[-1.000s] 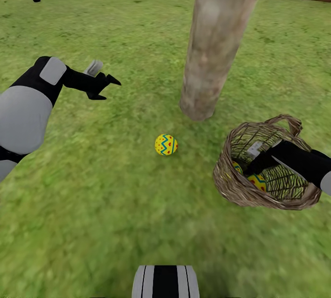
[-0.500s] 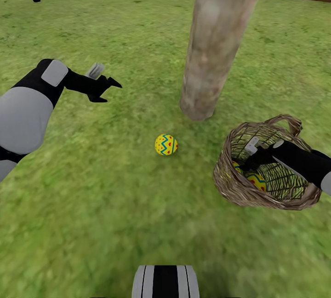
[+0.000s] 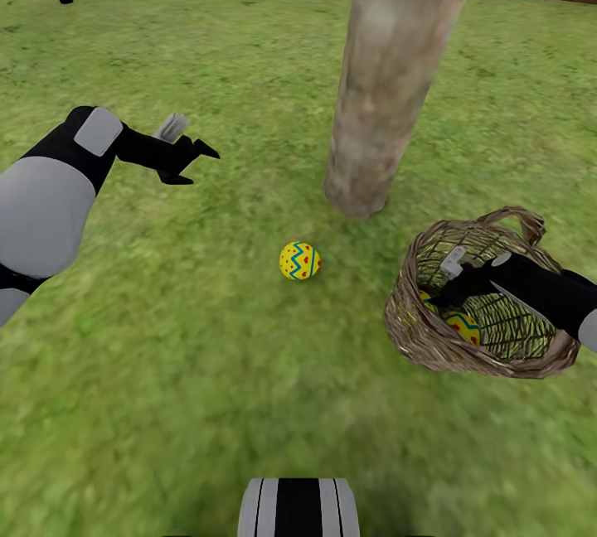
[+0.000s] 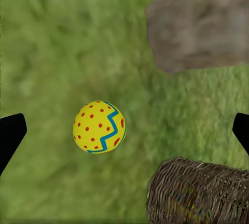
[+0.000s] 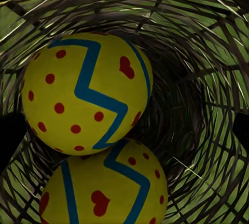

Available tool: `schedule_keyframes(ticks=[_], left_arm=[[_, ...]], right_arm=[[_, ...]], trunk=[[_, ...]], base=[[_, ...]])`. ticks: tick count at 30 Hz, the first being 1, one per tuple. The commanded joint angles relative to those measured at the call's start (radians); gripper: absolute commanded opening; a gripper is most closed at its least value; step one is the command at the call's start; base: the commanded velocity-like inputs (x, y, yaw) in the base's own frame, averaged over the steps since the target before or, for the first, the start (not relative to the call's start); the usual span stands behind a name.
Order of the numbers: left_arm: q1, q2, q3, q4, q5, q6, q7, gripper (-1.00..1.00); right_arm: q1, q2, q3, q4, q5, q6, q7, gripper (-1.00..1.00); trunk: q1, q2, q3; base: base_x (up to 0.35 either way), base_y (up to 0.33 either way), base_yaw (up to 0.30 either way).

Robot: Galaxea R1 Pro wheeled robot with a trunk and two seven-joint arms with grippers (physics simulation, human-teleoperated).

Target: Take the three Easter eggs out of the wicker basket on the lawn in the garden, then place them on the lawn next to a single tree (choose any tree) so that all three eggs are next to the same tree and none are left in the basket.

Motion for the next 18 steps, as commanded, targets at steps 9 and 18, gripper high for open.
schedule_keyframes(ticks=[9,18], left_arm=[[-0.001,0.0,0.004,0.0,-0.007,0.004,-0.005,1.0],[-0.001,0.0,0.004,0.001,-0.007,0.004,-0.005,1.0]], right_arm=[[-0.002,-0.001,0.004,-0.001,-0.007,-0.042,-0.005,1.0],[-0.001,-0.001,0.005,0.004,-0.008,-0.07,0.003,1.0]], trunk=[[0.0,0.0,-0.001],[0.0,0.0,-0.001]], base=[[0.0,0.0,0.0],[0.0,0.0,0.0]])
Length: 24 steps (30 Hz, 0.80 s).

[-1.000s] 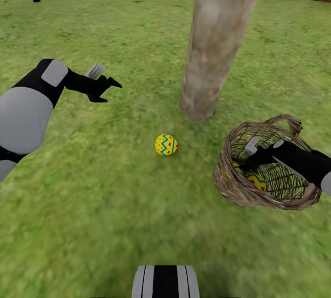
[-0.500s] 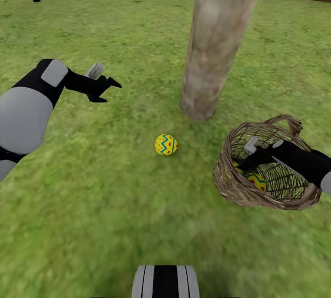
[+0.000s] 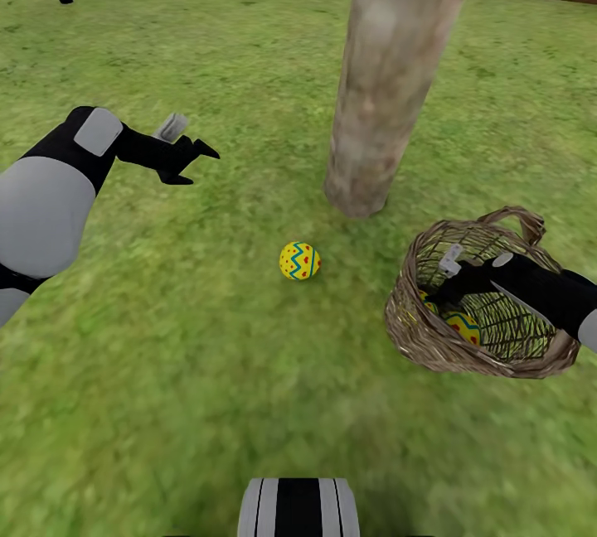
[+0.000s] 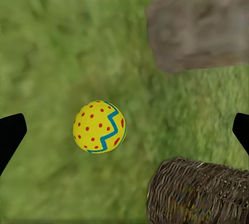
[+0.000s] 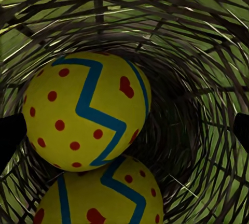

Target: Take the three Easter eggs out of the wicker basket on the lawn in the garden, then place them on the lawn next to a single tree (choose any tree) so that all three eggs are next to the same tree and none are left in the basket.

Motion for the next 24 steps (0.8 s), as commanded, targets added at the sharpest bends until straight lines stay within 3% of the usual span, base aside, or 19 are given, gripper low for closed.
schedule_keyframes(ticks=[1,9,24], left_arm=[[-0.001,0.0,0.004,0.002,-0.007,0.004,-0.006,1.0],[-0.001,0.006,0.004,0.015,-0.008,0.004,-0.006,1.0],[-0.001,0.006,0.003,0.015,-0.008,0.004,-0.006,1.0]], right_arm=[[-0.002,-0.001,0.005,-0.002,-0.01,0.006,0.003,1.0],[-0.002,-0.002,0.003,0.001,-0.009,0.006,0.101,1.0],[-0.002,-0.003,0.003,-0.001,-0.009,0.006,0.111,1.0]], trunk=[[0.0,0.0,-0.001],[0.0,0.0,-0.001],[0.0,0.0,-0.001]], base=[[0.0,0.0,0.0],[0.0,0.0,0.0],[0.0,0.0,0.0]])
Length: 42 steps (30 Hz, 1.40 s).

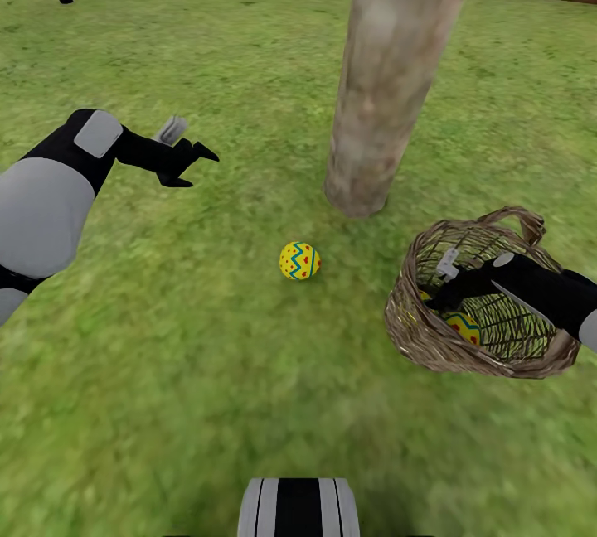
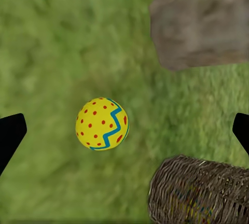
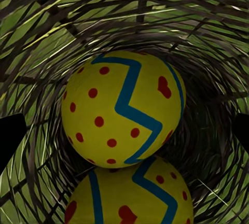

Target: Take the three Easter eggs out of the wicker basket on the lawn in the garden, then place them on the lawn next to a single tree (choose any tree) so that all three eggs are next to the same tree and none are left in the basket.

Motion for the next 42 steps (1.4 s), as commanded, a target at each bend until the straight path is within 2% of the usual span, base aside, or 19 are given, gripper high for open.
schedule_keyframes(ticks=[1,4,12,30,42], left_arm=[[-0.001,0.0,0.003,0.0,-0.006,0.004,-0.005,1.0],[-0.001,-0.001,0.003,0.0,-0.006,0.004,-0.005,1.0],[-0.001,0.0,-0.024,0.0,-0.006,0.004,-0.005,1.0],[-0.001,0.0,-0.026,0.0,-0.006,0.004,-0.005,1.0],[-0.001,0.0,-0.026,0.001,-0.006,0.004,-0.005,1.0]], right_arm=[[-0.002,-0.001,0.005,-0.002,-0.01,0.007,-0.003,1.0],[-0.002,-0.001,0.006,-0.001,-0.009,0.007,-0.003,1.0],[-0.002,-0.001,0.006,0.0,-0.009,0.007,-0.004,1.0],[-0.001,-0.001,0.004,0.001,-0.009,0.006,-0.004,1.0],[-0.002,-0.001,-0.001,0.0,-0.008,0.006,-0.009,1.0]], trunk=[[0.0,0.0,-0.001],[0.0,0.0,-0.001],[0.003,-0.002,-0.032],[0.012,-0.006,-0.101],[0.012,-0.006,-0.101]], base=[[0.0,0.0,0.0],[0.0,0.0,0.0],[0.0,0.0,0.0],[0.0,0.0,0.0],[0.0,0.0,0.0]])
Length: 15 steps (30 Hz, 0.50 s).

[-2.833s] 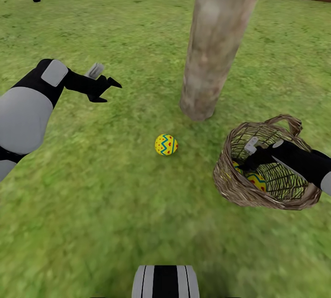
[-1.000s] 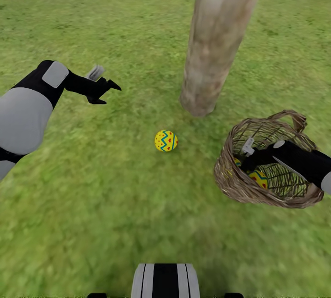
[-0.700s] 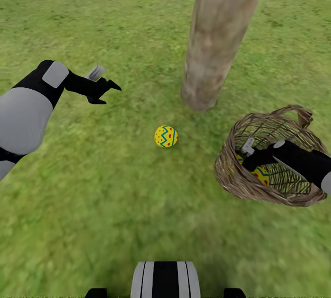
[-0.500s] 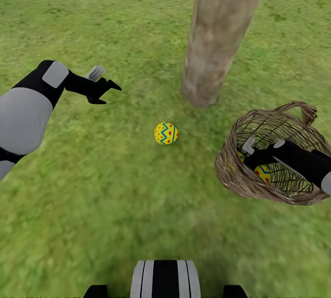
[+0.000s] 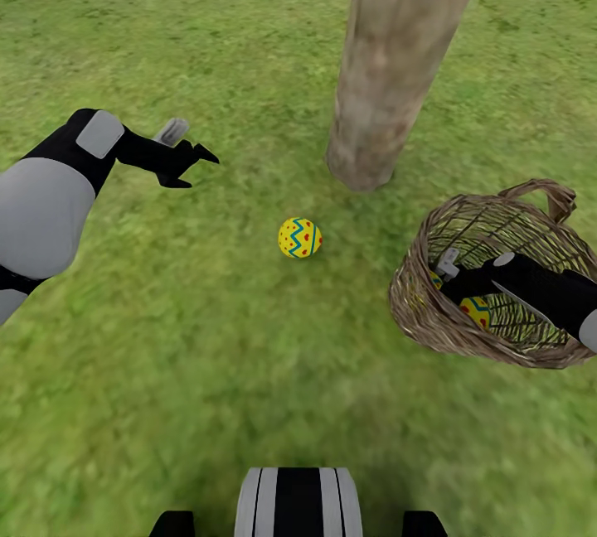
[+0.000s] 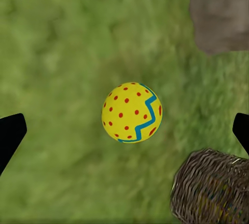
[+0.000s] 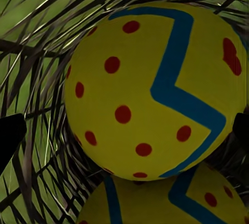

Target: Take the three Easter eggs out of the wicker basket on the lawn in the garden, then place them on the lawn next to a single tree (choose any tree) so that all three eggs are next to the same tree and none are left in the basket.

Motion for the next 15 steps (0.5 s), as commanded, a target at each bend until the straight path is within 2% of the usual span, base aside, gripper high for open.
schedule_keyframes(ticks=[1,15], left_arm=[[-0.001,0.0,0.003,0.0,-0.006,0.004,-0.005,1.0],[-0.001,0.0,-0.01,0.0,-0.006,0.004,-0.005,1.0]], right_arm=[[-0.002,-0.001,0.004,-0.002,-0.01,0.007,-0.003,1.0],[-0.002,-0.001,0.007,-0.002,-0.009,0.007,-0.074,1.0]], trunk=[[0.0,0.0,-0.001],[0.0,0.0,-0.001]], base=[[0.0,0.0,0.0],[0.0,0.0,0.0]])
